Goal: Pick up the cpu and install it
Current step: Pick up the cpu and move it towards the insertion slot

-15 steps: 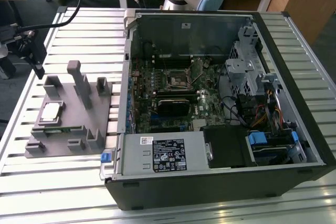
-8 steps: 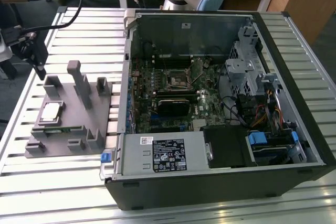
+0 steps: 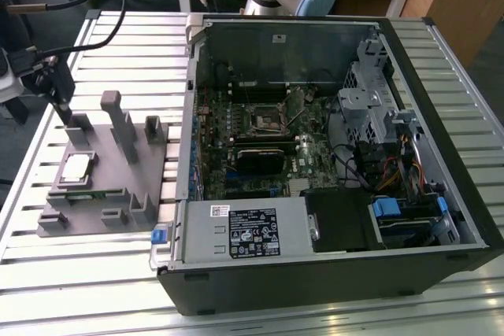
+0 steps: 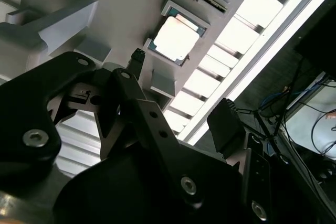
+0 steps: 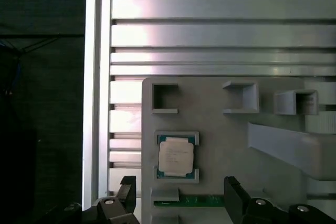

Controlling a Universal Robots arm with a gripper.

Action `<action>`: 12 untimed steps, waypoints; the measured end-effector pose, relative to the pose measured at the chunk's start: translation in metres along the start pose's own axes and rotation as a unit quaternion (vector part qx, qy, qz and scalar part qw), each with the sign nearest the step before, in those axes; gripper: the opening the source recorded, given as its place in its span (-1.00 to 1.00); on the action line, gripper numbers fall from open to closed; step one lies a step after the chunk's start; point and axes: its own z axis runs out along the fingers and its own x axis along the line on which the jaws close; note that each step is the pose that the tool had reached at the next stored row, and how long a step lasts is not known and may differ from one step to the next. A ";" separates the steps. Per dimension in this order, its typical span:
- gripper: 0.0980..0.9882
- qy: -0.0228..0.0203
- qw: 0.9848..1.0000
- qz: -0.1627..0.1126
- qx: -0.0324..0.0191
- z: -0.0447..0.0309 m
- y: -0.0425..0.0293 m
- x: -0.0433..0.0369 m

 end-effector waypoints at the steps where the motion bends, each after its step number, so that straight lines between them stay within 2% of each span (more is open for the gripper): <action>1: 0.49 0.000 1.000 0.000 0.000 0.0011 -0.0002 -0.0001; 8: 0.49 0.000 1.000 0.000 -0.002 0.0131 -0.0028 -0.0003; 12: 0.49 0.000 1.000 0.000 -0.008 0.0188 -0.0041 -0.0003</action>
